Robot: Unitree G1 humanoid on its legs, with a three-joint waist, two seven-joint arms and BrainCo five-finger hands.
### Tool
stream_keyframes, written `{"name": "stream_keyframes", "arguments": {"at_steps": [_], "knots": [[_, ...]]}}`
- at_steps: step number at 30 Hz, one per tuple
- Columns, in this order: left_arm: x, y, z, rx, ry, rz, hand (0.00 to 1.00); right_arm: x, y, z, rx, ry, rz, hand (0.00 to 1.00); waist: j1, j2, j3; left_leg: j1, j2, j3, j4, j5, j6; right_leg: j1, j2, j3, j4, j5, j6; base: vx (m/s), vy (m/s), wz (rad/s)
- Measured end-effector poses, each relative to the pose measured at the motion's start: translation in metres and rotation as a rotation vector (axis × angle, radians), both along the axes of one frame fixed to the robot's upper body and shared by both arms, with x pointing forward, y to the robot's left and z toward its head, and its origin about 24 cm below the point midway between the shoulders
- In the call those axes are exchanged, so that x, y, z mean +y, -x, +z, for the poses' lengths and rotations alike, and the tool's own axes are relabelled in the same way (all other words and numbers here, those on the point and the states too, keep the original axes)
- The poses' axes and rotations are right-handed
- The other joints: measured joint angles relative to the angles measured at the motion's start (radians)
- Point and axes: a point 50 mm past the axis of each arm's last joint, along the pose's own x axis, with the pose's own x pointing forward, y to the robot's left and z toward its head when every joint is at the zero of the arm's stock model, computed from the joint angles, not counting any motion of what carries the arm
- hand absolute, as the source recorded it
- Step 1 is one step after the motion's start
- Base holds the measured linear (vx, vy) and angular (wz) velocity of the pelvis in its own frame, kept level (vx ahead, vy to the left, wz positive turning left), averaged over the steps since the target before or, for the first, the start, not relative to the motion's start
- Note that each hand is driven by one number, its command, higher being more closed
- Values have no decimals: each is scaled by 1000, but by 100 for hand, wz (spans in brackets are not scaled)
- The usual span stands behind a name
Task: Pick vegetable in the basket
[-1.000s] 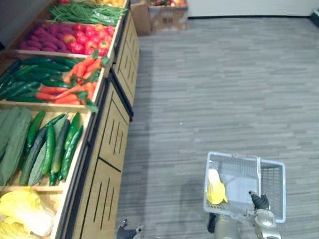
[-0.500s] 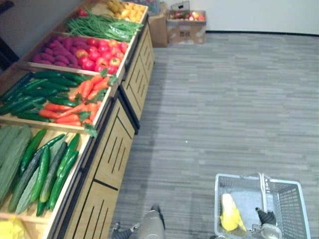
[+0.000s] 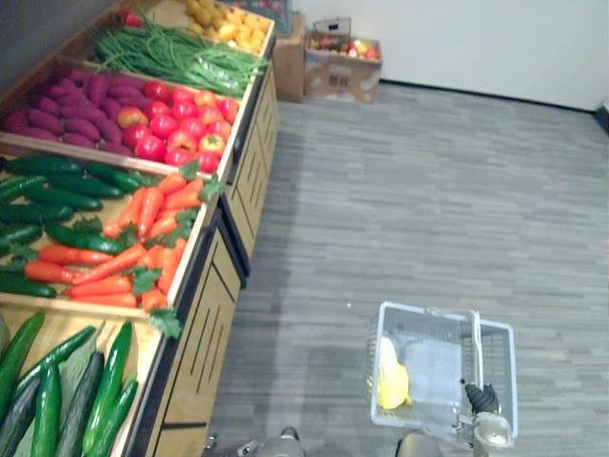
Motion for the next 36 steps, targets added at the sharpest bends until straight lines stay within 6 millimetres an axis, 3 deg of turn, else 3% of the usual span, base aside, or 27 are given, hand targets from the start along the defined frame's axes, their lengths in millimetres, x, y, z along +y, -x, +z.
{"name": "stream_keyframes", "arguments": {"at_steps": [1, 3, 5, 8, 9, 10, 12, 14, 16, 18, 21, 22, 23, 25, 27, 29, 31, 35, 36], "knots": [[0, -4, 1, -14, 2, -1, 0, 0, 0, 0, -3, -1, 0, 100, -3, 0, 0, 26, -1, -6, -15, 0, 0, -12, 9, -40, -104, -42, -22, 262, -69, 36], [-3, -9, 2, -31, 11, 2, 0, -1, 0, 1, -5, -1, -7, 100, -1, 7, -2, 44, 8, -22, -14, -13, -14, -19, 25, -73, -320, -44, -27, 263, -136, 35], [-12, -15, 1, -48, 36, 11, 0, -3, -1, 2, -12, -2, -25, 100, 10, 23, -2, 60, 45, -48, 5, -63, -64, -18, 39, -85, -615, -23, -8, 284, -240, 30], [-10, -15, 2, -60, 36, 33, 0, -1, 2, 0, -2, -15, -42, 100, 18, 9, -11, 78, 80, -91, 46, -141, -138, -14, 21, -75, -739, -17, 1, 340, -407, 34], [-11, -15, 1, -58, 40, 38, 0, -3, 3, 0, 4, -13, -48, 100, 19, 12, -13, 92, 92, -108, 45, -155, -158, -17, 21, -76, -709, 40, 16, 359, -455, 59], [-19, -12, -2, -44, 62, 45, 0, -14, 6, 2, 6, 8, -69, 100, 15, 56, -28, 114, 138, -143, 24, -168, -169, -35, 56, -96, -597, 46, 5, 474, -511, 47], [-31, -11, -5, -38, 97, 49, 0, -23, 3, 5, 5, 28, -86, 100, 29, 104, -46, 121, 173, -173, 30, -122, -162, -60, 79, -113, -520, -33, -23, 432, -368, 20], [-33, -9, -6, -30, 101, 49, 0, -31, 5, 4, 28, 39, -85, 100, 23, 109, -43, 53, 181, -222, 154, -39, -164, -37, 81, -140, -495, -73, -45, 374, -354, 24], [-32, -11, -6, -35, 99, 52, 0, -31, 12, 0, 62, 38, -87, 100, 16, 117, -38, -91, 196, -309, 443, 142, -199, 55, 90, -188, -531, -101, -73, 409, -308, 41], [-29, -12, -5, -44, 101, 75, 0, -31, 20, -5, 99, 37, -89, 100, 25, 109, -34, -221, 196, -303, 678, 113, -217, 173, 102, -222, -625, -103, -78, 358, -170, 21], [-27, -13, -4, -53, 99, 86, 0, -33, 35, -9, 129, 34, -125, 100, 27, 103, -30, -280, 190, -219, 675, 70, -193, 273, 102, -262, -695, -102, -76, 269, -42, 28], [-26, -14, -4, -58, 97, 89, 0, -33, 39, -11, 137, 33, -134, 100, 25, 98, -27, -317, 189, -150, 593, 53, -171, 309, 98, -279, -728, -96, -66, 293, 52, 24], [-25, -17, -3, -64, 96, 88, 0, -33, 41, -11, 139, 33, -136, 100, 23, 98, -27, -328, 185, -101, 502, 69, -154, 321, 97, -291, -740, -90, -55, 233, 92, 17], [-26, -16, -4, -58, 97, 84, 0, -35, 46, -12, 144, 31, -159, 100, 26, 93, -21, -311, 168, 37, 311, 157, -78, 342, 95, -307, -763, -85, -20, 218, 151, 43], [-17, -29, 2, -92, 67, 66, 0, -27, 48, -15, 144, 0, -185, 100, 3, 56, -10, -273, 112, 107, 189, 158, -75, 350, 60, -345, -796, -77, -8, 198, 161, 80], [-10, -38, 6, -110, 41, 42, 0, -14, 40, -16, 130, -37, -179, 100, 6, 23, 9, -270, 74, 133, 122, 162, -64, 367, 50, -375, -844, -61, 16, 134, 133, 55], [-9, -34, 4, -86, 36, 24, 0, -9, 38, -18, 133, -52, -171, 100, 17, 13, 12, -246, 59, 134, 118, 162, -63, 398, 42, -373, -863, -60, 18, 72, 18, 15], [-11, -28, 2, -58, 31, 1, 0, -12, 38, -18, 141, -46, -164, 100, 27, 24, 4, -202, 38, 131, 23, 164, -60, 401, 45, -378, -863, -61, 21, 17, -11, 2], [-10, -27, 1, -45, 28, -7, 0, -14, 35, -17, 139, -44, -162, 100, 26, 19, 1, -200, 15, 127, -27, 175, -44, 380, 25, -394, -840, -79, 43, -3, 25, 25]]}}
